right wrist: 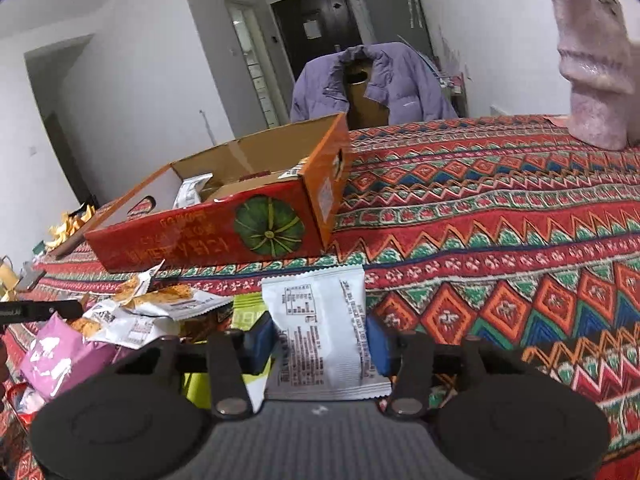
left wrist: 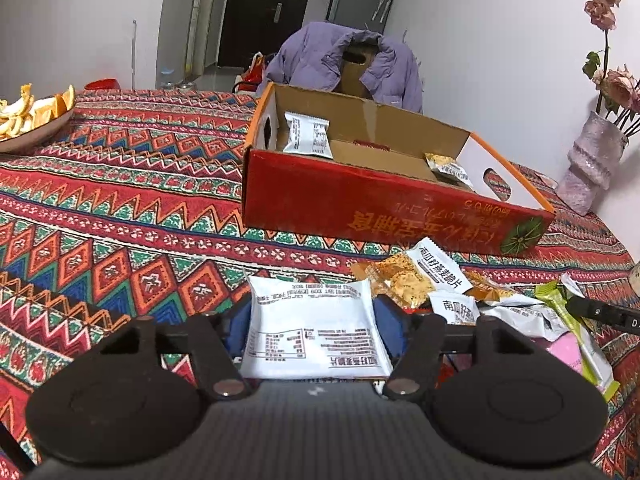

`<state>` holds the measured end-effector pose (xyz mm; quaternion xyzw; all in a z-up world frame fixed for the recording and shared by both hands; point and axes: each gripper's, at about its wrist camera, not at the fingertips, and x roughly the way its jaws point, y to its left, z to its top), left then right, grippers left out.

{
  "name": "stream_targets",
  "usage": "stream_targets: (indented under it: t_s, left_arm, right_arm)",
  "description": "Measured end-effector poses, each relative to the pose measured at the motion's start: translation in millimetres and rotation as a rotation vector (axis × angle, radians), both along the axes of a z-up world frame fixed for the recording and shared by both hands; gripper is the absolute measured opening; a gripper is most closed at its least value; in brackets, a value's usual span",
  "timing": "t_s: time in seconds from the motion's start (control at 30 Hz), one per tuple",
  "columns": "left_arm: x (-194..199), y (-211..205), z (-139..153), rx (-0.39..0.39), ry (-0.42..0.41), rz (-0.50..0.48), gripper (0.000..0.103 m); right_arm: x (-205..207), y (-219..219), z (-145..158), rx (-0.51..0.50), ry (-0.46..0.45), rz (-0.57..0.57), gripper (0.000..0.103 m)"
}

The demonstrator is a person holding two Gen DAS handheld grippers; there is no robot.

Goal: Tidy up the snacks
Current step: 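Grasp a white packet with the right tool while the left tool grasps another white packet, then lower both white packets into the red box and open both tools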

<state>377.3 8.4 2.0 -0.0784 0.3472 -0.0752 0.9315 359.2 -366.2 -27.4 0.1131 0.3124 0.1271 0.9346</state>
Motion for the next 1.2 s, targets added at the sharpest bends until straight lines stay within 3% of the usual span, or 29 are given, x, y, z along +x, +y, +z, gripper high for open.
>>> stream_targets:
  t_s: [0.23, 0.47, 0.77, 1.0, 1.2]
  left_arm:
    - [-40.0, 8.0, 28.4, -0.018, -0.059, 0.031, 0.063]
    - [-109.3, 12.8, 60.6, -0.009, -0.141, 0.033, 0.063]
    - [-157.5, 4.4, 71.7, -0.026, -0.190, -0.017, 0.063]
    - [-152.7, 7.7, 81.2, -0.034, -0.207, -0.015, 0.063]
    - [-87.0, 3.7, 110.9, -0.069, -0.187, -0.086, 0.063]
  right_arm:
    - [-36.2, 6.8, 21.4, -0.045, -0.058, -0.035, 0.044]
    - [-111.2, 24.7, 57.8, -0.099, -0.144, -0.054, 0.044]
    - [-176.0, 49.9, 79.2, -0.101, -0.205, 0.000, 0.044]
    - [-172.3, 51.7, 84.7, -0.082, -0.213, -0.009, 0.044]
    - [-125.4, 53.6, 106.0, -0.036, -0.211, 0.053, 0.044]
